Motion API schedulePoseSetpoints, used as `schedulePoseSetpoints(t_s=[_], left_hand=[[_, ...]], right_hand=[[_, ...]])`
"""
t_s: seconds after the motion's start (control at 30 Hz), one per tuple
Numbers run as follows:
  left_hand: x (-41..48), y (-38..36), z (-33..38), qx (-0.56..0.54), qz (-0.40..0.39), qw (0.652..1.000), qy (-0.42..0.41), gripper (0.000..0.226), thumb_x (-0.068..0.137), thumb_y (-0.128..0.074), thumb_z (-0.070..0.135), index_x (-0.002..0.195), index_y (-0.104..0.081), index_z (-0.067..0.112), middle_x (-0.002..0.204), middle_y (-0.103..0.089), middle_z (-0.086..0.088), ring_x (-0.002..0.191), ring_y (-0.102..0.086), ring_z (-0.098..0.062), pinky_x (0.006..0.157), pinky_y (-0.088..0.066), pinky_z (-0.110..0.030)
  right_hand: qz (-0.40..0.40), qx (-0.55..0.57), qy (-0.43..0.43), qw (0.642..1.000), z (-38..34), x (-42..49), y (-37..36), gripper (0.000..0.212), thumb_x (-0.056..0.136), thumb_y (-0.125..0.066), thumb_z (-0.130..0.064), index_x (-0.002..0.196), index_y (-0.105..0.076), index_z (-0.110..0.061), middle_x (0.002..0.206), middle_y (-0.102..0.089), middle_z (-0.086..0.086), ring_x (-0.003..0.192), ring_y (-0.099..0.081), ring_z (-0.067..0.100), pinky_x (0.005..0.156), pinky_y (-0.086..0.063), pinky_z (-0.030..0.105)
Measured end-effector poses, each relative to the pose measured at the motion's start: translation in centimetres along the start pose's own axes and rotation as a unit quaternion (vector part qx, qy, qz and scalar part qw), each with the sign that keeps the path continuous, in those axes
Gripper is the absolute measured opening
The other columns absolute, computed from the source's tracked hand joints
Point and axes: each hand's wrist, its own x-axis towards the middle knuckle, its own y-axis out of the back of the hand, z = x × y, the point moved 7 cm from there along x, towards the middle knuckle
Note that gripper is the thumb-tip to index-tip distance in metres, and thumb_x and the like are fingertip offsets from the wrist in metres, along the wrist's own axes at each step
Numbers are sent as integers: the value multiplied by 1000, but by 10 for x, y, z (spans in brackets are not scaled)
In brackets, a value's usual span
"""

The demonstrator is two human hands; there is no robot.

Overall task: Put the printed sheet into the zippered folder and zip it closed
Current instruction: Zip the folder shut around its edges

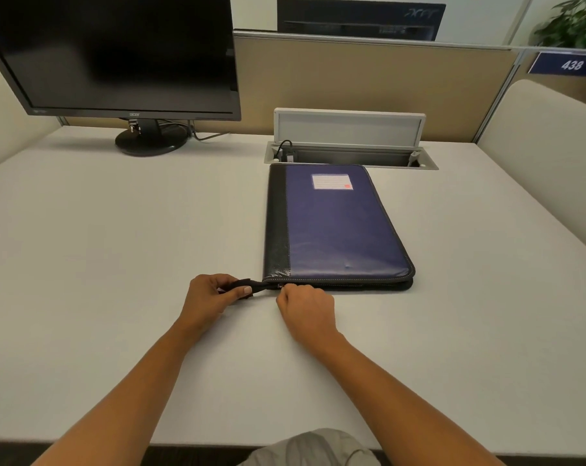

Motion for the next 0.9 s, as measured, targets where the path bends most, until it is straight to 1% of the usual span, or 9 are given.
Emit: schedulePoseSetpoints(t_s=[0.17,0.23,0.47,0.53,0.6,0.67,0.73,0.83,0.9], left_hand=[[0,9,-3,-37,38,998,16,3,75,-74,11,74,-73,8,61,-71,7,65,-60,-10,60,-45,-9],[0,9,-3,-36,39,998,19,3,75,-74,11,74,-73,9,58,-70,10,65,-60,-11,63,-45,-13],[2,12,-5,-41,39,998,21,10,76,-73,10,68,-72,17,59,-71,9,61,-61,-6,60,-46,-9],[4,18,-7,-56,48,997,27,10,76,-73,9,69,-72,17,60,-72,7,63,-62,-10,60,-47,-9],[5,24,-9,-60,53,996,32,10,76,-72,9,70,-72,17,64,-73,2,67,-62,-15,66,-49,-18],[6,26,-10,-56,52,996,35,8,76,-72,9,71,-72,15,71,-73,-7,70,-63,-19,70,-48,-25],[5,26,-9,-56,54,996,35,6,76,-72,9,73,-72,13,75,-72,-12,72,-63,-21,71,-48,-26],[5,25,-8,-56,58,996,36,2,76,-72,8,76,-72,9,78,-71,-16,74,-62,-23,76,-49,-30],[6,25,-8,-49,65,996,34,3,76,-72,8,79,-72,7,79,-71,-17,74,-61,-23,74,-48,-28]], right_hand=[[8,-4,-60,998,30,2,12,29,92,-33,-19,71,-53,-14,71,-61,9,61,-44,25,49,-22,27],[11,-11,-72,997,39,0,16,29,92,-33,-19,70,-52,-14,66,-58,7,59,-43,24,49,-23,27],[22,-15,-95,995,52,-4,20,30,92,-35,-20,64,-45,-16,48,-34,-4,49,-38,18,43,-16,24],[39,-22,-117,992,67,-6,27,30,92,-35,-21,64,-45,-16,51,-38,-3,50,-38,18,43,-16,24],[55,-27,-130,990,83,-10,35,30,92,-36,-22,65,-45,-16,56,-46,0,54,-41,19,44,-17,24],[70,-29,-136,988,96,-14,41,29,92,-36,-22,64,-45,-16,63,-57,6,56,-43,21,49,-24,25],[78,-30,-145,986,106,-17,45,29,91,-37,-21,64,-44,-15,68,-62,9,59,-45,23,55,-30,26],[82,-33,-165,982,122,-22,51,30,90,-38,-20,62,-43,-15,64,-55,8,59,-45,25,56,-31,28],[84,-34,-172,981,131,-25,54,31,90,-39,-20,60,-43,-14,60,-50,5,57,-44,25,53,-29,28]])
